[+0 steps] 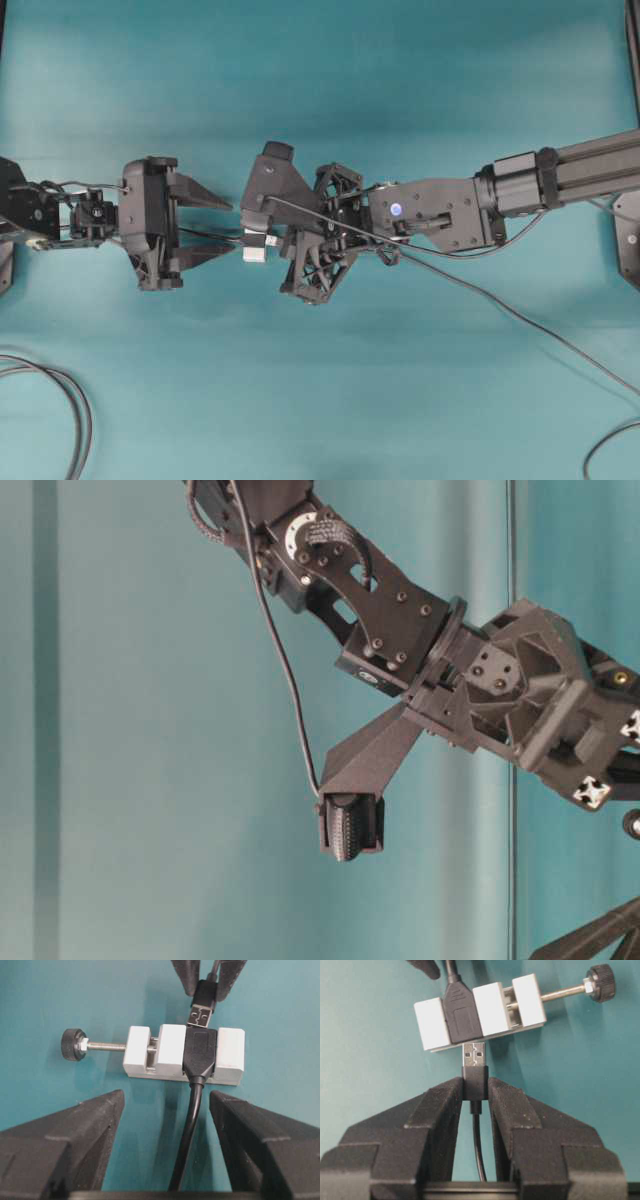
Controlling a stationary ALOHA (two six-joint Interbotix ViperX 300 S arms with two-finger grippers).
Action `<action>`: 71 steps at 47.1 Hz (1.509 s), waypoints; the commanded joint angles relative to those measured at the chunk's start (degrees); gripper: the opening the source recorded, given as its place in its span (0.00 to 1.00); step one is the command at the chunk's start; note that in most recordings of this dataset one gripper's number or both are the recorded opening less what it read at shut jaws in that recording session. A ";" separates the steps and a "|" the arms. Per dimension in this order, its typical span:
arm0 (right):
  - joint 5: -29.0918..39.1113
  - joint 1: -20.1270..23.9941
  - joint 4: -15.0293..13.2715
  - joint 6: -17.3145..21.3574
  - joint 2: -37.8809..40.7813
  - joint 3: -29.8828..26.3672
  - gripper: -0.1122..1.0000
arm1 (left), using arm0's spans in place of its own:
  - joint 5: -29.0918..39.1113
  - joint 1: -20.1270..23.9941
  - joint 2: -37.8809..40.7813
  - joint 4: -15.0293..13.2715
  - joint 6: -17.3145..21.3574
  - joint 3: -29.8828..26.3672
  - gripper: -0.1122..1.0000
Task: Insert the USB cable into the female connector supported by the left arm.
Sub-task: 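Align the plug with the female connector held in the clamp, then push the plug leftward into the female connector opening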
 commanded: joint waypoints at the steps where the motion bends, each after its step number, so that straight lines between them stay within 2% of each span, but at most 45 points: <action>1: -0.35 0.26 -0.18 0.09 -0.97 -0.88 0.29 | 0.00 0.09 -0.62 0.09 0.97 -0.44 0.79; 71: -1.23 0.70 -0.44 -3.08 -0.79 -1.76 0.29 | 0.70 0.26 -0.53 0.09 0.97 -0.53 0.79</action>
